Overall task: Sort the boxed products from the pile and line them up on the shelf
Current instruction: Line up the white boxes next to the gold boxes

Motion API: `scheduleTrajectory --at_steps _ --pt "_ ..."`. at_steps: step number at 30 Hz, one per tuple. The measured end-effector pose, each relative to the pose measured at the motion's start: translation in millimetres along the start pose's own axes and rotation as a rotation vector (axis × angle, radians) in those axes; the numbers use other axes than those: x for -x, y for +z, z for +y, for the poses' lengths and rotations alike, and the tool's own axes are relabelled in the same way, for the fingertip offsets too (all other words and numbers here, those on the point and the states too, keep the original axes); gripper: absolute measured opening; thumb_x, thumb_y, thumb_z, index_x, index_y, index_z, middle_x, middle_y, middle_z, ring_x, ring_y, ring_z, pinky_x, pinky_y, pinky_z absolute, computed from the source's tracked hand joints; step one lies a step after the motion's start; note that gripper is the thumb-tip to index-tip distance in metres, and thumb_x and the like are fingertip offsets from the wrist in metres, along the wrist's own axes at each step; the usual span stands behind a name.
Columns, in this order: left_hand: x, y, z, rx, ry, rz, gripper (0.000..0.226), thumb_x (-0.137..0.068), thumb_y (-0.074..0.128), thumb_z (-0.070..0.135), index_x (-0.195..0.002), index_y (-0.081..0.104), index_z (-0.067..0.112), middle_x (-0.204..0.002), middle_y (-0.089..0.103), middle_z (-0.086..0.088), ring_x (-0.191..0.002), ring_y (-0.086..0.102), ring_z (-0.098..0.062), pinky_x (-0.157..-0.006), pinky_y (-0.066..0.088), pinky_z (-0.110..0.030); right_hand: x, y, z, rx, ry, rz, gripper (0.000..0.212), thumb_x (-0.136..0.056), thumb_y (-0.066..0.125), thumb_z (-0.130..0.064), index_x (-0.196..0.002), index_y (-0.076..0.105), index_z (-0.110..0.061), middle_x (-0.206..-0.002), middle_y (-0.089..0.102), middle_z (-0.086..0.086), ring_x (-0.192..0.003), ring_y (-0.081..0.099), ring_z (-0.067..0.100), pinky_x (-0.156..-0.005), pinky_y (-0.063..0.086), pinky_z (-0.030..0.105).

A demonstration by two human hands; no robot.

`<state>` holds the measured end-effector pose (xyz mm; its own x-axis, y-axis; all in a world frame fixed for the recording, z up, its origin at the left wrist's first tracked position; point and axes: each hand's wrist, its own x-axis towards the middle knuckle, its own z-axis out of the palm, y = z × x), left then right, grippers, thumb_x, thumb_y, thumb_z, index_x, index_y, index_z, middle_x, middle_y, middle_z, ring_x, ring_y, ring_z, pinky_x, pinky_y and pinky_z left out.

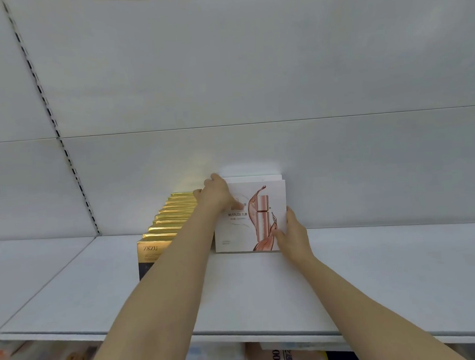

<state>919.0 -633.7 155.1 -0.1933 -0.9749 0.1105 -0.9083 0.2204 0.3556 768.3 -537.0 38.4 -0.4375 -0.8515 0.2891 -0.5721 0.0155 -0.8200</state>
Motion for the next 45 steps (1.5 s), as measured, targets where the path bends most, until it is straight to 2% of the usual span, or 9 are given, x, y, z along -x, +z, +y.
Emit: scheduleTrajectory --at_steps 4,8,14,19,24,29,37,42,45 --pt "1 0 0 -0.005 0.01 0.021 0.105 -0.072 0.083 0.048 -0.146 0.023 0.004 -0.141 0.04 -0.014 -0.129 0.045 -0.033 -0.105 0.035 -0.042 -1 3 -1 -0.008 0.005 0.008 0.062 -0.094 0.052 -0.003 -0.15 0.026 -0.009 -0.143 0.048 0.006 -0.129 0.047 0.027 -0.09 0.03 0.017" --pt "2 1 -3 -0.008 0.034 0.049 0.112 -0.069 0.084 0.048 -0.147 0.019 -0.001 -0.146 0.027 -0.018 -0.131 0.039 -0.035 -0.105 0.039 -0.041 -4 3 -2 -0.008 0.004 0.007 0.054 -0.094 0.051 -0.005 -0.145 0.034 -0.01 -0.136 0.054 0.006 -0.122 0.052 0.027 -0.091 0.038 0.024" --pt "35 8 11 -0.202 0.232 0.353 0.107 -0.081 0.068 0.058 -0.155 0.008 0.008 -0.162 0.007 -0.016 -0.15 0.001 -0.035 -0.12 0.009 -0.045 7 -35 1 0.252 -0.119 0.08 0.061 -0.099 0.053 -0.024 -0.151 0.025 -0.007 -0.155 0.033 0.008 -0.142 0.029 0.025 -0.11 0.026 0.03" --pt "93 43 49 -0.158 0.676 0.446 0.07 -0.085 0.069 0.043 -0.143 0.044 0.012 -0.146 0.045 -0.011 -0.136 0.039 -0.03 -0.112 0.029 -0.043 38 -106 23 0.51 -0.288 0.215 0.056 -0.092 0.064 -0.025 -0.142 0.045 -0.006 -0.143 0.049 0.013 -0.131 0.046 0.031 -0.107 0.037 0.039" --pt "155 88 99 -0.104 0.823 0.464 0.053 -0.078 0.079 0.035 -0.121 0.063 0.01 -0.119 0.065 -0.009 -0.106 0.062 -0.029 -0.089 0.05 -0.04 99 -180 44 0.628 -0.392 0.407 0.039 -0.087 0.071 -0.02 -0.121 0.064 -0.003 -0.118 0.067 0.012 -0.108 0.063 0.031 -0.094 0.048 0.039" --pt "220 118 163 0.008 0.847 0.418 0.038 -0.086 0.071 0.034 -0.119 0.066 0.015 -0.114 0.069 -0.004 -0.09 0.066 -0.024 -0.072 0.053 -0.034 166 -256 86 0.662 -0.389 0.56 0.037 -0.092 0.053 -0.032 -0.114 0.069 -0.008 -0.111 0.07 0.005 -0.103 0.061 0.02 -0.093 0.044 0.028" --pt "303 173 297 0.111 0.93 0.256 0.031 -0.087 0.07 0.031 -0.114 0.07 0.016 -0.111 0.07 -0.003 -0.091 0.067 -0.025 -0.073 0.054 -0.035 241 -395 163 0.746 -0.233 0.661 0.038 -0.089 0.05 -0.032 -0.109 0.07 -0.007 -0.105 0.07 0.006 -0.098 0.063 0.022 -0.088 0.047 0.033" --pt "348 213 388 0.173 1.0 0.183 0.037 -0.098 0.049 0.038 -0.129 0.06 0.02 -0.13 0.06 0.001 -0.111 0.058 -0.023 -0.089 0.045 -0.034 280 -479 210 0.824 -0.084 0.667 0.027 -0.086 0.069 -0.021 -0.109 0.07 -0.008 -0.103 0.071 0.005 -0.095 0.066 0.025 -0.084 0.052 0.036" --pt "369 233 443 0.197 1.059 0.159 0.035 -0.098 0.051 0.036 -0.127 0.061 0.02 -0.125 0.062 0.0 -0.105 0.059 -0.023 -0.084 0.045 -0.033 293 -527 235 0.874 -0.001 0.678 0.031 -0.081 0.076 -0.016 -0.109 0.069 -0.008 -0.104 0.071 0.004 -0.096 0.067 0.026 -0.084 0.053 0.037"
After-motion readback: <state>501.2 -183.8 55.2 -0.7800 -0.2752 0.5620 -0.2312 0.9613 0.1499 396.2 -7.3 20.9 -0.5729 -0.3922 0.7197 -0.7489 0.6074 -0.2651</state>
